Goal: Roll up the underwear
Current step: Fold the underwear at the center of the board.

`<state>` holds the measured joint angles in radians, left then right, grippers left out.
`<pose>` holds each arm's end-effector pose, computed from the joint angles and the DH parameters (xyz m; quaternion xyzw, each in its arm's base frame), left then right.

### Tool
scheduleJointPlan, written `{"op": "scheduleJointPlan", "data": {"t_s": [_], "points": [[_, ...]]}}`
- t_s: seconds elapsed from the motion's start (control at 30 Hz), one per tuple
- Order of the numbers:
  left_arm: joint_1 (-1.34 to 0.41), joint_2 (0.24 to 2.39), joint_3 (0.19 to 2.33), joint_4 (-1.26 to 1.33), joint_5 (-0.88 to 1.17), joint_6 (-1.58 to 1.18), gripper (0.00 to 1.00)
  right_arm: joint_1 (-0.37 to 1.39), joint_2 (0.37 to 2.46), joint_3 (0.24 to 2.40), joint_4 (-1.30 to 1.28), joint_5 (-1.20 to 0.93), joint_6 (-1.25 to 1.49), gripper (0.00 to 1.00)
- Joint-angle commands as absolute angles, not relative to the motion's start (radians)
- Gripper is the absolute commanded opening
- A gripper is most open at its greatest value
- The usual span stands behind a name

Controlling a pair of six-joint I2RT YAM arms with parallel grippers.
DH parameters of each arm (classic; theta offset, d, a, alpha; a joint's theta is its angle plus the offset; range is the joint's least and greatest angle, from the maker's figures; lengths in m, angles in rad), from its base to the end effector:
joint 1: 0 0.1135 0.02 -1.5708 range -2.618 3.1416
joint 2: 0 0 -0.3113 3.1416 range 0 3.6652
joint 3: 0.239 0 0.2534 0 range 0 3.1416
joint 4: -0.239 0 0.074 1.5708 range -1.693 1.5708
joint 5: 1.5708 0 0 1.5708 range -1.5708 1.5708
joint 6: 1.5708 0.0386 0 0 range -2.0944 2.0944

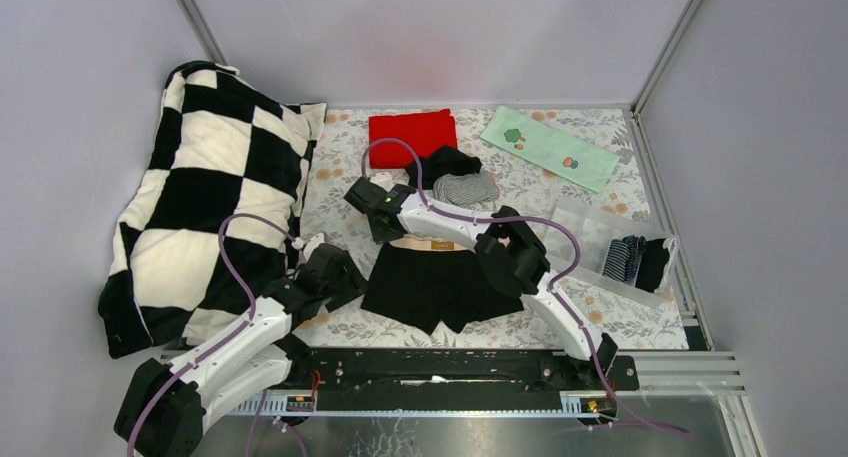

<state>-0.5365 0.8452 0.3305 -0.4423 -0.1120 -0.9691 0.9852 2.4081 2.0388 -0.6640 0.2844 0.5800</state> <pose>0.1070 -0.0586 0.1856 -0.2208 0.9260 -0.1673 0.2566 0.3182 0.4602 0.1936 -0.1552 0.9424 0.0885 0.2827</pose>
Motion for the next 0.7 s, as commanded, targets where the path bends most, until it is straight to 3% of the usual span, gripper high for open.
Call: {"op": "scheduleJointPlan", "data": {"t_s": [0.0, 0.27, 0.67], "points": [[-0.564, 0.841, 0.306, -0.413, -0.119, -0.965, 0.65, 0.973, 2.426, 2.035, -0.666, 0.297, 0.575, 0.23], [-0.609, 0.89, 0.304, -0.392, -0.067, -0.958, 0.55, 0.965, 2.4, 2.002, -0.642, 0.281, 0.579, 0.15], [-0.681, 0.886, 0.303, -0.437, -0.066, -0.98, 0.41, 0.956, 2.381, 1.988, -0.623, 0.268, 0.575, 0.13]]}}
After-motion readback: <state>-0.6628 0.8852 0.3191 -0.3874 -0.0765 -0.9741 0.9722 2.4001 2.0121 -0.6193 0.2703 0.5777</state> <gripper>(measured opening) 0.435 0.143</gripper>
